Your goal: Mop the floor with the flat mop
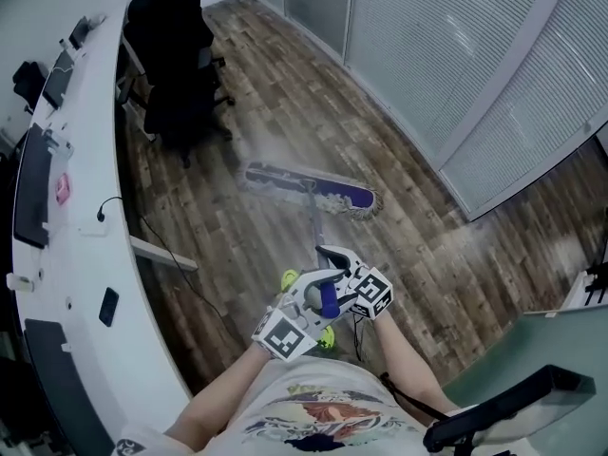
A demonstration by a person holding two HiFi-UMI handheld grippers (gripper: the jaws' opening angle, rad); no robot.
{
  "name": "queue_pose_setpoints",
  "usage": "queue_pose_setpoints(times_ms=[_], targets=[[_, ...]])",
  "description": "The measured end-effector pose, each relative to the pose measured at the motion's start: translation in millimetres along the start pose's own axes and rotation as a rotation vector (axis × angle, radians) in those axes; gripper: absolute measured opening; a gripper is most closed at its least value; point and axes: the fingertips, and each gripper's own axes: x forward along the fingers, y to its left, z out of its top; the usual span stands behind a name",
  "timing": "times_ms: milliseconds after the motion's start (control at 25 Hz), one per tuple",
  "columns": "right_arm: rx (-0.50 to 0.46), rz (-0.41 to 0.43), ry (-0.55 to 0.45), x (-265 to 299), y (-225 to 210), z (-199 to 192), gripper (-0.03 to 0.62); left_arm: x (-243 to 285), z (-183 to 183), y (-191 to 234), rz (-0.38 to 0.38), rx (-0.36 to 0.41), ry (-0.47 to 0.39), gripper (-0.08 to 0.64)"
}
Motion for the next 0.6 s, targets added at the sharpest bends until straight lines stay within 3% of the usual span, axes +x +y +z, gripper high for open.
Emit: queue_pose_setpoints(times_ms=[200,400,600], targets=[[-0.021,0.002,0.024,6.0,9.9,-11.2,0.259,-13.6,-6.4,-4.6,-0.002,0.005,0.019,0.186],[0.011,0.090,0.049,29.3,14.9,-20.2,0.268,-31.0,-12.9,4.8,0.001,0.007,-0.022,0.187],[0.016,0.107,0.053,72.3,-7.9,-12.1,0.276,-45.4,-27.3,53.8,0.031,-0.013,-0.001,0.187]])
